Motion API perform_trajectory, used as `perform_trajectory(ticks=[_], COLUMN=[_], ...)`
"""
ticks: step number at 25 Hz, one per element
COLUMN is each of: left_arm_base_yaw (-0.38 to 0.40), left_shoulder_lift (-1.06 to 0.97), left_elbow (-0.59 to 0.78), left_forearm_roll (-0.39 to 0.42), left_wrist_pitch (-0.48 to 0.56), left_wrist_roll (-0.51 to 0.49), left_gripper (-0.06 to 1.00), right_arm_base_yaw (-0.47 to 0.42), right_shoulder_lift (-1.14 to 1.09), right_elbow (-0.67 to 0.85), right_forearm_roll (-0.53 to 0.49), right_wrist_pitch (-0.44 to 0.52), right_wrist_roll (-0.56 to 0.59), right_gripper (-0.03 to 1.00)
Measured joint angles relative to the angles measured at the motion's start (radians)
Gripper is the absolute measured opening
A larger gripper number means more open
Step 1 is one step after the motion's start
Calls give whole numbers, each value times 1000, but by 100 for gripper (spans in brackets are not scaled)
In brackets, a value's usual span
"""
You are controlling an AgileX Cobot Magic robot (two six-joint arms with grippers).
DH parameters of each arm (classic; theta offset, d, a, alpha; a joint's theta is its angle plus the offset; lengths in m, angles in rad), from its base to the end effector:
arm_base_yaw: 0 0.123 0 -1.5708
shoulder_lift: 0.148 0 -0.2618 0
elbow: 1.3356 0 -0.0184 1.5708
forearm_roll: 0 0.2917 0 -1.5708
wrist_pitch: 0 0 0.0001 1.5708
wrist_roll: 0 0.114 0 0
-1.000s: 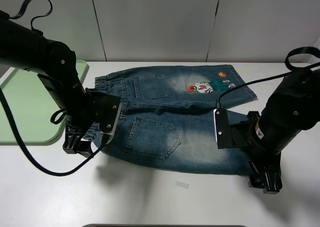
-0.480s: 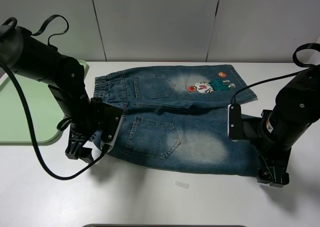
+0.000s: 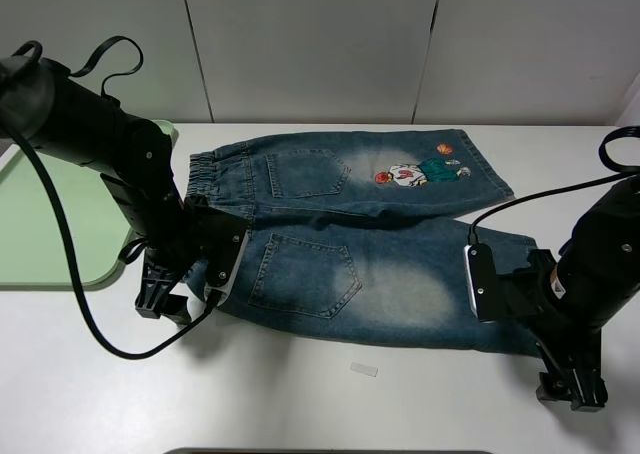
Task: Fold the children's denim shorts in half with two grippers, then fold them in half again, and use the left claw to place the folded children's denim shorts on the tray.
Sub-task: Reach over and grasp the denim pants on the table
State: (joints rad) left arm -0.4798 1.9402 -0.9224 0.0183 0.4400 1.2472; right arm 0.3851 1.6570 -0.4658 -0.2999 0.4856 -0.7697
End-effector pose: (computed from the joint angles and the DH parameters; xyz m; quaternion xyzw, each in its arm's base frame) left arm 0.3030 -0.1567 0.0158 0.7614 0.6405 0.0418 0.0909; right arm 0.1990 0.0637 0.0125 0.6509 -0.7560 0.0654 0.0222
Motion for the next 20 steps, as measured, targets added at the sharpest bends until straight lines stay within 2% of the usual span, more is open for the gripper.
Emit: perform_trajectory(ticks=[11, 20], left_arm_base_yaw=[0, 0], left_shoulder_lift=[0, 3], left_elbow=[0, 0], left_forearm_roll=[0, 0], left_wrist_pitch=[-1, -3], left_wrist_roll=[0, 0], left_gripper=[91, 90], right_arm_base_yaw=[-48, -55], right_shoulder_lift=[9, 33], right_elbow=[0, -6], right_forearm_roll=[0, 5], right_wrist_pitch=[-66, -63], right_wrist_roll=[-12, -43], right_gripper=[70, 70])
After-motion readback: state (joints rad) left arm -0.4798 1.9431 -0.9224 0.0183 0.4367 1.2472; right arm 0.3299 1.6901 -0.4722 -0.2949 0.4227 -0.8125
